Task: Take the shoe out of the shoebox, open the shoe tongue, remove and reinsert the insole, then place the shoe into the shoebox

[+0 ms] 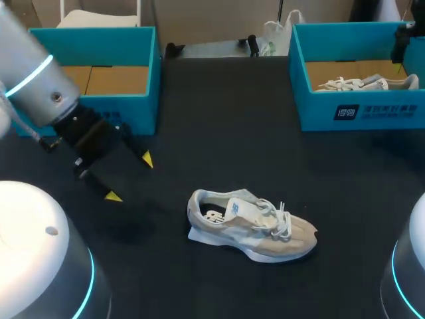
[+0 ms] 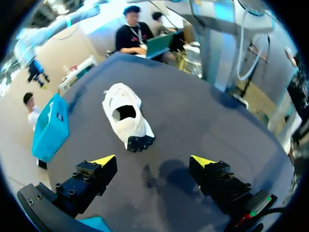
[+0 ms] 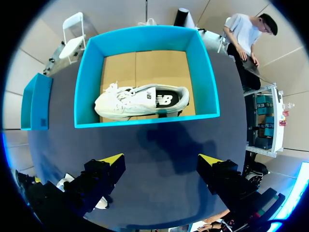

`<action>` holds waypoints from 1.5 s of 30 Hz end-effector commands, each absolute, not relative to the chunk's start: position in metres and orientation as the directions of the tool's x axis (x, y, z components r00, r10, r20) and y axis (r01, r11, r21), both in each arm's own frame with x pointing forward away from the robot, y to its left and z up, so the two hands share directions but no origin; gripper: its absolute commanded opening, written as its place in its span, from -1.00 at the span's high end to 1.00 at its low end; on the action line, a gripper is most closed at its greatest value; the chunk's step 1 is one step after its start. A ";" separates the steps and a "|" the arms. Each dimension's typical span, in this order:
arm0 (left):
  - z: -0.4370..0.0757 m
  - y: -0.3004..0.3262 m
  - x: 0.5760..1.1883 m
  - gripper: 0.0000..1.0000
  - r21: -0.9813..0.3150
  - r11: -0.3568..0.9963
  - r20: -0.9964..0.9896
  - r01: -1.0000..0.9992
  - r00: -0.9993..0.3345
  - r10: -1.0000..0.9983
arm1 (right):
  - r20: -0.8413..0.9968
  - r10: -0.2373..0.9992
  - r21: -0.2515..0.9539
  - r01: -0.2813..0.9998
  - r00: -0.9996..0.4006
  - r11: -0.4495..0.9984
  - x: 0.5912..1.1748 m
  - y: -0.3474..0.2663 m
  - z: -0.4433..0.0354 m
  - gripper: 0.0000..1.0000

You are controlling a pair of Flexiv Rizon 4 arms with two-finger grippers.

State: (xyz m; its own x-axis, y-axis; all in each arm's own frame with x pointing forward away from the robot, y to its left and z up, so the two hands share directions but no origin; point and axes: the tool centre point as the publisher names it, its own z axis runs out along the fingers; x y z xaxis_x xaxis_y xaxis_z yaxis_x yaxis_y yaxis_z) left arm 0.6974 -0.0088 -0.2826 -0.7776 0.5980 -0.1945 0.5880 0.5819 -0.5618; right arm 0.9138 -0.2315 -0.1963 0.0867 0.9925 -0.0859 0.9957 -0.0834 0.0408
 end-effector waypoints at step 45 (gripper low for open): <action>-0.375 0.011 0.677 -1.00 -0.966 0.257 0.008 0.024 -0.992 0.122 | -0.086 0.992 0.043 0.996 0.088 -0.084 0.913 -0.231 -0.197 -1.00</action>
State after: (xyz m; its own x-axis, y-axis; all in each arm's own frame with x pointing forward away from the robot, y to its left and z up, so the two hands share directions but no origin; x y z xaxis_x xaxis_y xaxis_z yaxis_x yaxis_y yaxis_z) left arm 0.6782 0.0124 -0.3775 -0.9919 0.1270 0.0065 0.0253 0.2477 -0.9685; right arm 0.9138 -0.2314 -0.1963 0.0866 0.9925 -0.0860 0.9957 -0.0833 0.0408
